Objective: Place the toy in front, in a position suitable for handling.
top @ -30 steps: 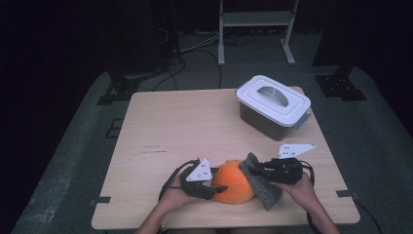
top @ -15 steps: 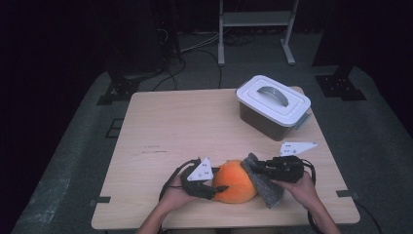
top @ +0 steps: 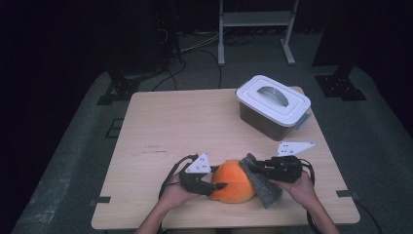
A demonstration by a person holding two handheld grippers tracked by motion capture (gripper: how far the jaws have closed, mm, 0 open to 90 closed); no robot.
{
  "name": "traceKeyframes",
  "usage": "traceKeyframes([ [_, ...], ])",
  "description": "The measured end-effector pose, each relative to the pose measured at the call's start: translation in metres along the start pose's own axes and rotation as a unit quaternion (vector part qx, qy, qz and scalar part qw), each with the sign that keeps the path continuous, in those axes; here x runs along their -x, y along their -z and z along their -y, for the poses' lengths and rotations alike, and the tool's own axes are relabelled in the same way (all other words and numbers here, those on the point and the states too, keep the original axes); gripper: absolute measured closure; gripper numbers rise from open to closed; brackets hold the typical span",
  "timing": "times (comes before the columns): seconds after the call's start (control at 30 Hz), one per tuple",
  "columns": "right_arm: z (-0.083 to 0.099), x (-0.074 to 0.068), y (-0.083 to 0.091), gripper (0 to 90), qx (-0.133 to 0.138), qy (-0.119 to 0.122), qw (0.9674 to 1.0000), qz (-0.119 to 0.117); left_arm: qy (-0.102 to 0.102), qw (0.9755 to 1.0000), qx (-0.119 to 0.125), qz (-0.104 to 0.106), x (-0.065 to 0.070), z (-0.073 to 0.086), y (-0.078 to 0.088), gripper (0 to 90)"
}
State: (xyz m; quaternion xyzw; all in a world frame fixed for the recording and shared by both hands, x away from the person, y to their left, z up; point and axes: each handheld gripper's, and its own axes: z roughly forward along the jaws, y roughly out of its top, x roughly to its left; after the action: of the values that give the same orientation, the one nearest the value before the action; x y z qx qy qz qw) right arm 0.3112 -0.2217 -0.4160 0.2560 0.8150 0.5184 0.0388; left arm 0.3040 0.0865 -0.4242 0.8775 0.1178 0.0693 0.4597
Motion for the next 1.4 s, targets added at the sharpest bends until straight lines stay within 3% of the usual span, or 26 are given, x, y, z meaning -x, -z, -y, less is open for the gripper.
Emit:
traceKeyframes([
  [0.13,-0.012,-0.012,0.002,77.9,0.013,0.018,0.9997,-0.010,0.021,0.9998,0.000,-0.005,-0.001,-0.005,-0.003,43.0],
  [0.3,-0.026,-0.029,-0.014,77.8,-0.001,0.057,0.9983,-0.008,0.019,0.9998,-0.006,-0.006,0.002,-0.007,-0.004,42.6],
  [0.4,-0.018,-0.021,-0.015,77.7,-0.004,0.044,0.9990,-0.012,0.015,0.9999,-0.003,-0.005,0.002,-0.004,-0.006,39.0],
  [0.53,-0.009,-0.012,-0.011,77.2,-0.011,0.036,0.9993,-0.005,0.018,0.9996,0.016,-0.013,0.000,0.001,-0.010,19.0],
  [0.63,-0.003,-0.005,-0.006,77.1,-0.011,0.025,0.9996,-0.001,0.038,0.9990,0.022,-0.002,-0.005,0.004,-0.012,10.3],
  [0.73,-0.001,0.000,-0.003,77.0,-0.010,0.017,0.9998,-0.001,0.054,0.9981,0.021,0.018,-0.008,0.007,-0.018,8.4],
  [0.8,0.000,0.001,-0.004,77.0,-0.011,0.015,0.9998,0.001,0.067,0.9970,0.023,0.029,-0.010,0.009,-0.020,10.1],
  [0.93,-0.004,-0.001,-0.006,77.6,-0.010,0.013,0.9998,0.006,0.063,0.9977,0.018,0.017,-0.006,0.002,-0.015,38.3],
  [1.0,-0.011,-0.004,-0.005,78.1,-0.003,0.017,0.9998,0.002,0.060,0.9980,0.017,0.011,-0.002,-0.004,-0.012,43.7],
  [1.13,-0.032,-0.016,-0.002,78.4,0.019,0.033,0.9991,-0.019,0.044,0.9989,0.015,0.003,0.008,-0.017,-0.011,45.0],
  [1.2,-0.039,-0.024,-0.007,78.4,0.013,0.050,0.9984,-0.022,0.030,0.9995,0.006,-0.003,0.013,-0.021,-0.012,45.0],
  [1.27,-0.043,-0.031,-0.013,78.4,-0.006,0.071,0.9974,-0.010,0.032,0.9995,-0.001,-0.007,0.013,-0.020,-0.012,45.0],
  [1.4,-0.032,-0.020,-0.012,78.4,-0.013,0.056,0.9983,-0.005,0.039,0.9992,0.000,-0.001,0.011,-0.016,-0.013,42.5],
])
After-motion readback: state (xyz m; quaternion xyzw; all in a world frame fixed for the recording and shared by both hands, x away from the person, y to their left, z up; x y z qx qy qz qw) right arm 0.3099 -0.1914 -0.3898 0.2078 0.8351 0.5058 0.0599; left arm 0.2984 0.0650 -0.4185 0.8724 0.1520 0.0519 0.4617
